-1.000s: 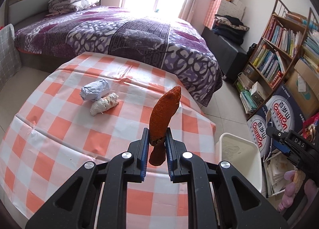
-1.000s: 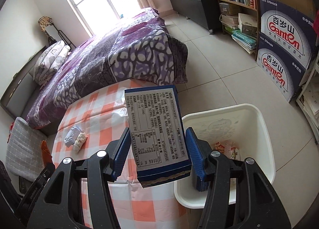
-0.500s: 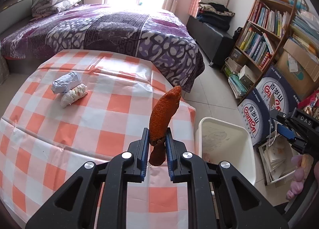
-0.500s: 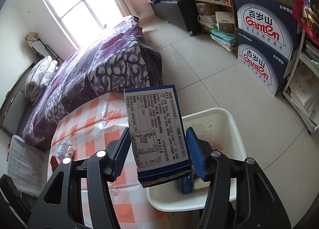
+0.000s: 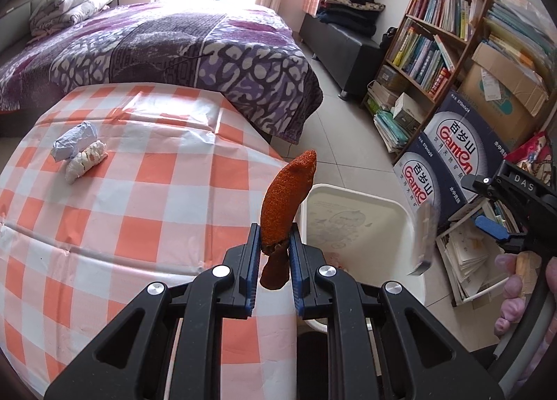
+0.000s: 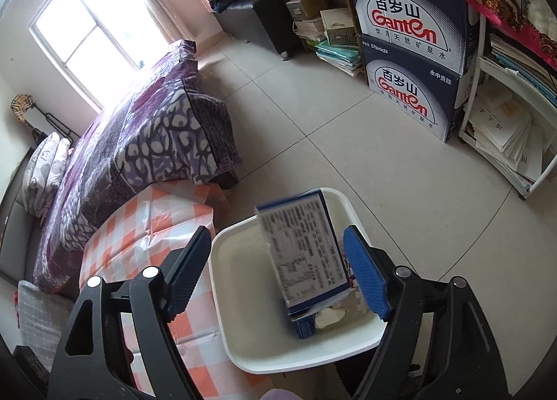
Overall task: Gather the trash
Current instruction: 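Open the right tool over the bin to drop the box while the left tool drops the orange peel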
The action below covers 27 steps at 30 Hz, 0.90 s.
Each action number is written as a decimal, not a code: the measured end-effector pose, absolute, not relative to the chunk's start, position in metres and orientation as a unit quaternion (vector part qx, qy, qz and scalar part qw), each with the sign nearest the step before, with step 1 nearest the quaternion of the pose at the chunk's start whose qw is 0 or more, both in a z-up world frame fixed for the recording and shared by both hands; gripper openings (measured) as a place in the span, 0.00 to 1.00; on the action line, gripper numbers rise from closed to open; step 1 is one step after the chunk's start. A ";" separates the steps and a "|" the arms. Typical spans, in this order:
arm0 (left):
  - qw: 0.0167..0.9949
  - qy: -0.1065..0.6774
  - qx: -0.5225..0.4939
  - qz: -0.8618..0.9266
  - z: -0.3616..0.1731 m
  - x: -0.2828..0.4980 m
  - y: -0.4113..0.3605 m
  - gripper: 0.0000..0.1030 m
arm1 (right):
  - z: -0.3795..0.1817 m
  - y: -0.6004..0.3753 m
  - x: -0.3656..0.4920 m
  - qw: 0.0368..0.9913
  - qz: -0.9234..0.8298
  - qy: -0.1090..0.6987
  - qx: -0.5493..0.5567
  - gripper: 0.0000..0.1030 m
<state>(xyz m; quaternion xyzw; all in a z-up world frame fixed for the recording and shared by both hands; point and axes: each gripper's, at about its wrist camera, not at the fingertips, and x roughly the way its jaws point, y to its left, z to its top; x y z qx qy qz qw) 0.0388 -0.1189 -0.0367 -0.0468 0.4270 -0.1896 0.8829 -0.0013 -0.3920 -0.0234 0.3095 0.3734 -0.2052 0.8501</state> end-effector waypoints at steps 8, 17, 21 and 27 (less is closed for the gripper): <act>0.873 0.441 -0.038 -0.207 -0.045 0.032 -0.147 0.16 | -0.028 -0.415 -0.012 0.839 -0.216 0.369 0.336 0.81; 0.856 0.461 -0.030 -0.234 -0.054 0.031 -0.186 0.16 | -0.031 -0.431 -0.020 0.826 -0.230 0.364 0.363 0.82; 0.846 0.470 -0.033 -0.250 -0.055 0.034 -0.204 0.16 | -0.033 -0.436 -0.022 0.820 -0.236 0.362 0.375 0.83; 0.823 0.490 -0.052 -0.283 -0.054 0.044 -0.224 0.17 | -0.034 -0.439 -0.025 0.813 -0.247 0.354 0.389 0.85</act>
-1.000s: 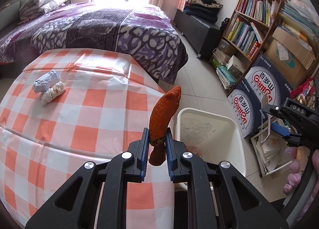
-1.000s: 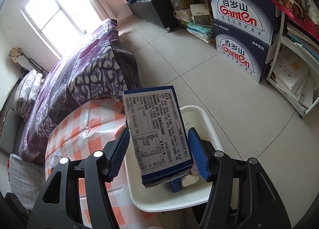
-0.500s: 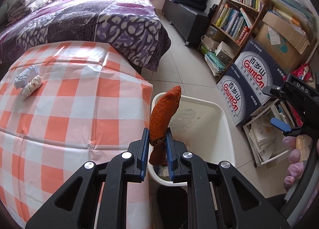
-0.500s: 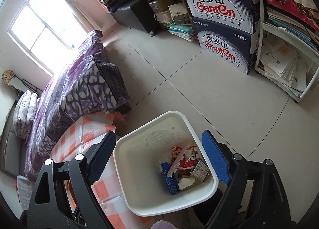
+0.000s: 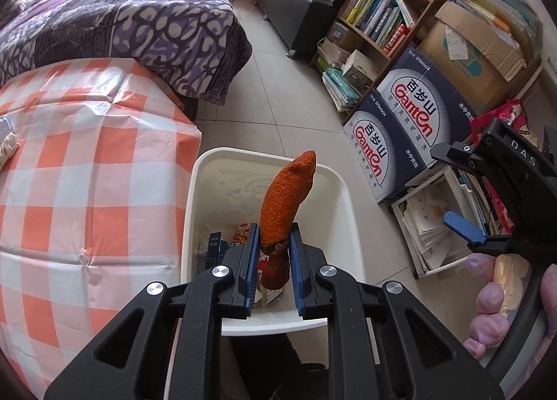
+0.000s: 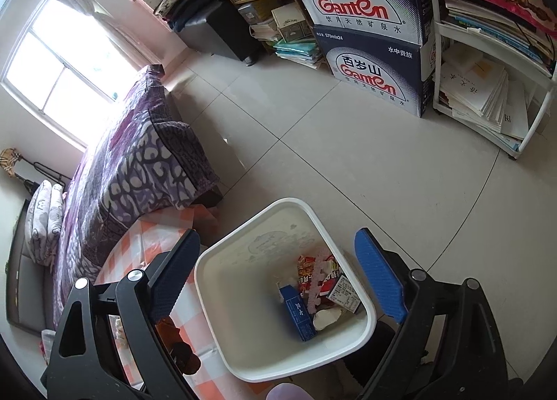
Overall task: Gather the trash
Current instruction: 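Open the right tool over the bin to drop the box while the left tool drops the orange peel, then move the left tool to the white cloth bundle and grasp it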
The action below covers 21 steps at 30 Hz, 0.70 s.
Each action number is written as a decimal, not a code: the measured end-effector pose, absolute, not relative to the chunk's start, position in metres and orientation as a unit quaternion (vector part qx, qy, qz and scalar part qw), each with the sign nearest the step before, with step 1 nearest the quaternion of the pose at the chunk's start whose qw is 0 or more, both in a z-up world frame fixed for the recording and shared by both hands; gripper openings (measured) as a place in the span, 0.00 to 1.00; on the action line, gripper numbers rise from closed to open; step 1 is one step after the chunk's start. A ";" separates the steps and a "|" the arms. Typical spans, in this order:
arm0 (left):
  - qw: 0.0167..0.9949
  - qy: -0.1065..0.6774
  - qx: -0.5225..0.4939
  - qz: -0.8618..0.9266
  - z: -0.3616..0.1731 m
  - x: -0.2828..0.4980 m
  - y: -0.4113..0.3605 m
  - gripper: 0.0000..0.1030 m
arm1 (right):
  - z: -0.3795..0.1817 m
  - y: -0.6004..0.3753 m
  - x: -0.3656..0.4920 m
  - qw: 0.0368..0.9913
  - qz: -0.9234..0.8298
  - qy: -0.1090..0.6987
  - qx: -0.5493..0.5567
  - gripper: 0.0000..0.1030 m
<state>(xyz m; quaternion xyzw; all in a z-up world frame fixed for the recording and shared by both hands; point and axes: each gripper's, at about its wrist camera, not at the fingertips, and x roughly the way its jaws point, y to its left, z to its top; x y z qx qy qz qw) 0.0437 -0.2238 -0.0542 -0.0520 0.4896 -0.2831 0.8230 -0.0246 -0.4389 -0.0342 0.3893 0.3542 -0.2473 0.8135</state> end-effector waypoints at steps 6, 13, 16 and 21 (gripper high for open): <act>0.823 0.489 -0.092 -0.273 -0.051 0.053 -0.210 0.64 | -0.035 -0.435 -0.021 0.811 -0.250 0.355 0.392 0.86; 0.833 0.498 -0.072 -0.232 -0.059 0.061 -0.175 0.75 | -0.036 -0.417 -0.009 0.815 -0.245 0.374 0.368 0.88; 0.840 0.499 -0.058 -0.204 -0.065 0.068 -0.152 0.77 | -0.039 -0.409 -0.003 0.813 -0.239 0.384 0.367 0.88; 0.847 0.512 -0.037 -0.140 -0.079 0.093 -0.102 0.77 | -0.045 -0.395 0.008 0.805 -0.220 0.405 0.373 0.88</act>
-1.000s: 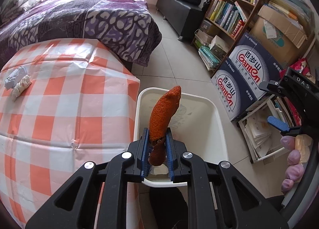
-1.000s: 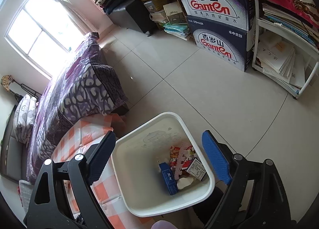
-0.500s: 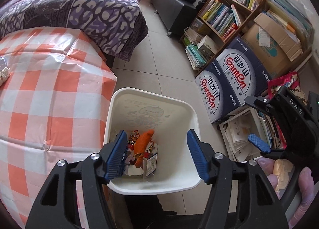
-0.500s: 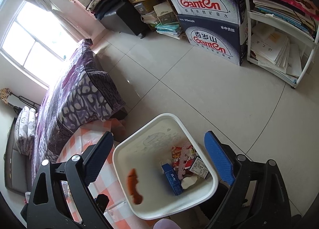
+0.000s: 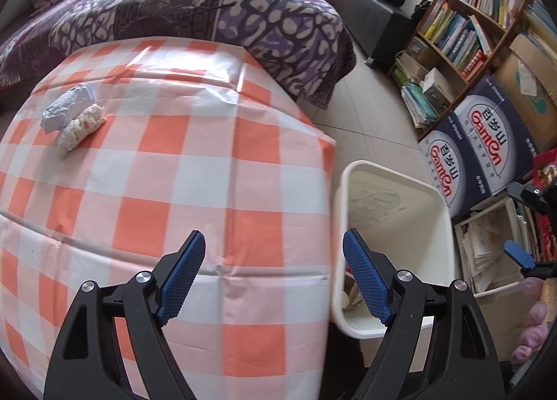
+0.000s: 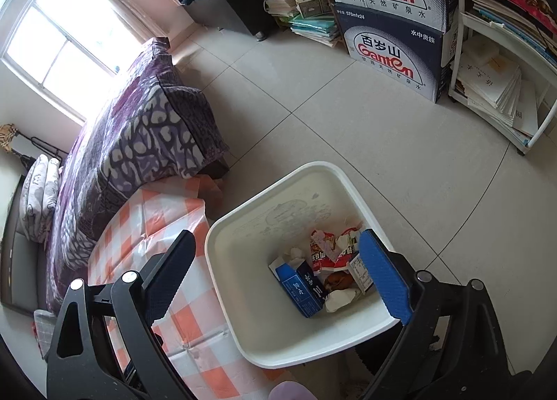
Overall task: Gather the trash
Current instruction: 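Move the left tool to the white cloth bundle and grasp it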
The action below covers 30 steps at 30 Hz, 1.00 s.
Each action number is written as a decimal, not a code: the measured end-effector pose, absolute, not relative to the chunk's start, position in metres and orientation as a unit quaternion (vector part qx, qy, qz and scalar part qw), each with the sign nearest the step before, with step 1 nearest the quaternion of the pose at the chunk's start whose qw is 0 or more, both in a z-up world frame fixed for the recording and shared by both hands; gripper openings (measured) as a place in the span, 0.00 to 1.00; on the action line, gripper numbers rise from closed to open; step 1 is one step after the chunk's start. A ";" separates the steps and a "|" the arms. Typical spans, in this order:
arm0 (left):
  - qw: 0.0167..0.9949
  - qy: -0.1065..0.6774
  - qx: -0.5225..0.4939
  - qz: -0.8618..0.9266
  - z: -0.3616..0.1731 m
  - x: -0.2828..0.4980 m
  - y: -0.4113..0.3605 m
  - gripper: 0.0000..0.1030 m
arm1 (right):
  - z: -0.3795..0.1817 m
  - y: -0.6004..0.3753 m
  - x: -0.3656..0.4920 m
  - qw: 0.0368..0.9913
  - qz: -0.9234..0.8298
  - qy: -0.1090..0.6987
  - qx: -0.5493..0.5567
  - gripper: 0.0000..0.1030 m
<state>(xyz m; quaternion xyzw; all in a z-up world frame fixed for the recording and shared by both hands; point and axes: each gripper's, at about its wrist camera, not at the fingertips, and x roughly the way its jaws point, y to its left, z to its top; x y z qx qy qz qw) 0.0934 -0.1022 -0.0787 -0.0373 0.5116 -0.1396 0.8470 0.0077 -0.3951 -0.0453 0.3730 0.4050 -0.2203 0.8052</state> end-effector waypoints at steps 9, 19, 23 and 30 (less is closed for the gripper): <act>0.850 0.526 -0.002 -0.015 -0.107 0.165 0.001 0.77 | -0.057 -0.368 0.026 0.791 -0.178 0.442 0.384 0.88; 0.831 0.552 -0.020 0.065 -0.144 0.243 0.073 0.77 | -0.053 -0.335 0.049 0.803 -0.130 0.462 0.353 0.89; 0.830 0.555 -0.032 0.043 -0.152 0.258 0.067 0.77 | -0.055 -0.324 0.058 0.801 -0.112 0.478 0.341 0.89; 0.837 0.547 -0.002 -0.006 -0.144 0.244 0.039 0.26 | -0.057 -0.316 0.059 0.800 -0.104 0.489 0.332 0.89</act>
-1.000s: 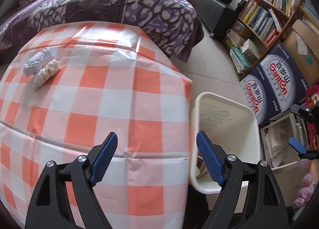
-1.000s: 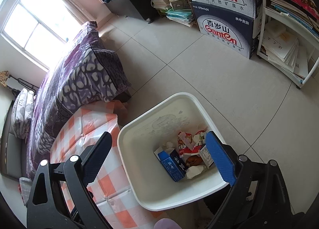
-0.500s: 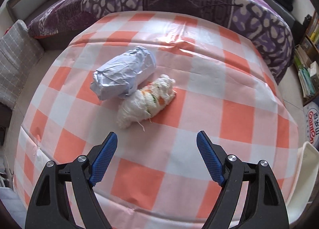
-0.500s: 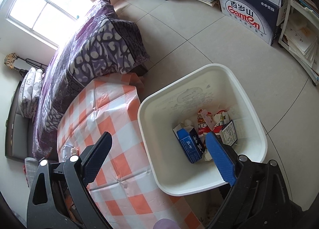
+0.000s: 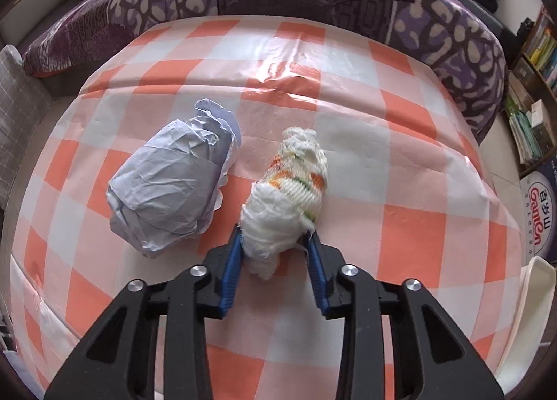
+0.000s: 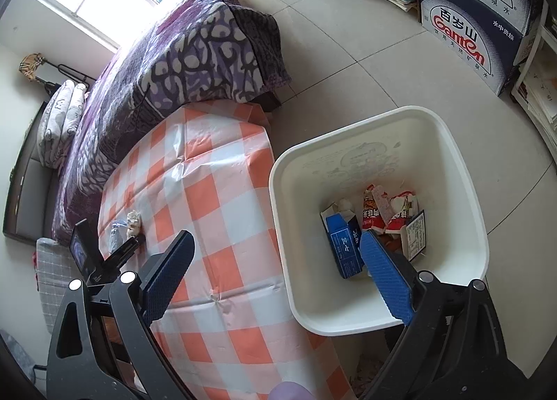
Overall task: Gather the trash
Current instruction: 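Move the left tool to the white cloth bundle and grasp it, then grasp the crumpled grey paper with the right tool while the left tool holds the bundle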
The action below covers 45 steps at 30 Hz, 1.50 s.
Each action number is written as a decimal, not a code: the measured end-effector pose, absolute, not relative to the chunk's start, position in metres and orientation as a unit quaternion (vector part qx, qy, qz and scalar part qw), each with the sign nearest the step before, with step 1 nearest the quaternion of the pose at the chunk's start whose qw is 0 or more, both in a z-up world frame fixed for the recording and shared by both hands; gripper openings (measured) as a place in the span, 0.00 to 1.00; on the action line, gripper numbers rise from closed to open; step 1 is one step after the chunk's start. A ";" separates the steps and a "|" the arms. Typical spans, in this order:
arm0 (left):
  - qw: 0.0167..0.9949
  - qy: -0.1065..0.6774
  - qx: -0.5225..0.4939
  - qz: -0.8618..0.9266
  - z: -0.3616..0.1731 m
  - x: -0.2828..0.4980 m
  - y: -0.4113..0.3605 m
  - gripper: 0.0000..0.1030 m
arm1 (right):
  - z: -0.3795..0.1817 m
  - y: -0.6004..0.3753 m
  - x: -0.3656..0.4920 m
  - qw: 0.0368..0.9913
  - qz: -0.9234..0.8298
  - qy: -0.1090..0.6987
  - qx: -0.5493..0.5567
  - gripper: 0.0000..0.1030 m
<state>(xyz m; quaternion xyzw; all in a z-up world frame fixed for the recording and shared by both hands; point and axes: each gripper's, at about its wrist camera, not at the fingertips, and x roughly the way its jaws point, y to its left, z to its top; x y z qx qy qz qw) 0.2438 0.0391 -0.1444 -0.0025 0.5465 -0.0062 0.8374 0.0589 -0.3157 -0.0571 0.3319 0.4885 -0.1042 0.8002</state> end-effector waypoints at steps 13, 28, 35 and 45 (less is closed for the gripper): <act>0.844 0.524 -0.107 -0.038 -0.094 0.138 0.092 0.24 | -0.064 -0.292 0.067 0.808 -0.113 0.502 0.286 0.89; 0.916 0.365 -0.160 0.039 0.024 0.091 0.201 0.24 | -0.067 -0.047 0.194 0.839 -0.007 0.510 0.188 0.89; 0.939 0.305 -0.145 0.069 0.066 0.078 0.235 0.24 | -0.093 0.053 0.245 0.847 -0.005 0.521 0.105 0.89; 0.924 0.323 -0.187 0.079 0.053 0.081 0.264 0.24 | -0.141 0.080 0.272 0.806 0.020 0.583 0.101 0.49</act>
